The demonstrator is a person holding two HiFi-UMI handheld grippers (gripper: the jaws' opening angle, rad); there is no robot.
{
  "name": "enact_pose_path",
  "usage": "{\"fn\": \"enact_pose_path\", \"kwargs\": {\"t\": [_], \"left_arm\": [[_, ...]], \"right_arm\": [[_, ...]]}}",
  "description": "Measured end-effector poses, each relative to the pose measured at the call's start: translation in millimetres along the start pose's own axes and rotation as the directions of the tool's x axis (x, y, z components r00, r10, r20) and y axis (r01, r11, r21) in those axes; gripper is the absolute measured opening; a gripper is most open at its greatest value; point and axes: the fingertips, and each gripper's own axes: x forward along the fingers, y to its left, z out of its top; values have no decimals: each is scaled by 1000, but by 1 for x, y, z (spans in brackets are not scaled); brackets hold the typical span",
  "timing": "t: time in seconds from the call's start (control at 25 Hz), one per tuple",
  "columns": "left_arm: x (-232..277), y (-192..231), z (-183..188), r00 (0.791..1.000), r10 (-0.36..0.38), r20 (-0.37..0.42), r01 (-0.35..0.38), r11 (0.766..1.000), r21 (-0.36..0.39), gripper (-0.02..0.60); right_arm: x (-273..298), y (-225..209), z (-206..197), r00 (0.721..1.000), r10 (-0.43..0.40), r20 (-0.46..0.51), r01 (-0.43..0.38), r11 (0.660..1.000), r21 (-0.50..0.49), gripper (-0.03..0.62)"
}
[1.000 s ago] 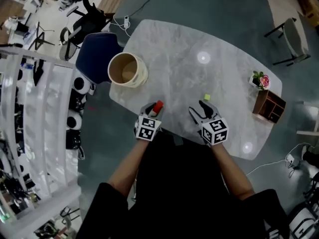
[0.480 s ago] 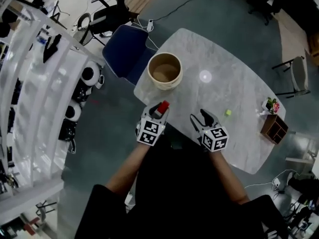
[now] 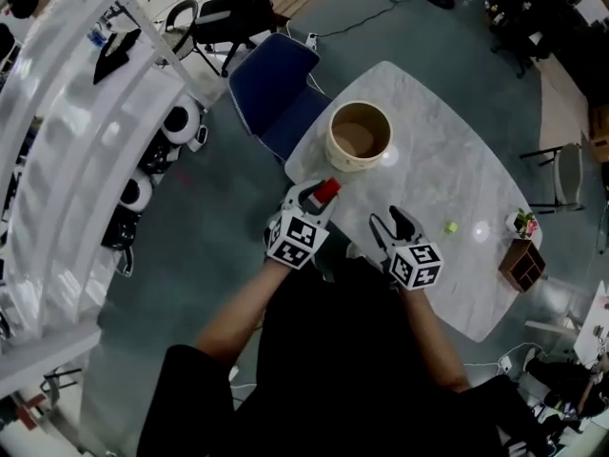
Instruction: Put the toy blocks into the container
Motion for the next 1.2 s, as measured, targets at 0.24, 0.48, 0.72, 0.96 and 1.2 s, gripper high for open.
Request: {"fn": "enact_pose_path", "kwargs": {"t": [0.24,0.48,0.72,0.96,1.2], "left_arm": [[-4,14,7,999,5,44,-3,999,-32,137],[4,23,17,999,1,44,-1,1000,1,137],[21,37,33,1000,-10,23,9,999,33,137],[50,53,47,999,-41,-17,42,996,84,137],[94,51,60,994,-88,-70,96,987,132,137]], "right_arm": [[12,13,2,1000,12,-17,-13,1000,-22,218],[27,19,-2,999,38,-38,-38,999,-24,218],[45,25,11,998,63,-31,-64,997,-31,218],[60,17,25,998,61,-10,-61,998,-9,218],[75,-7,29,998,60,-17,-59,998,30,218]]}}
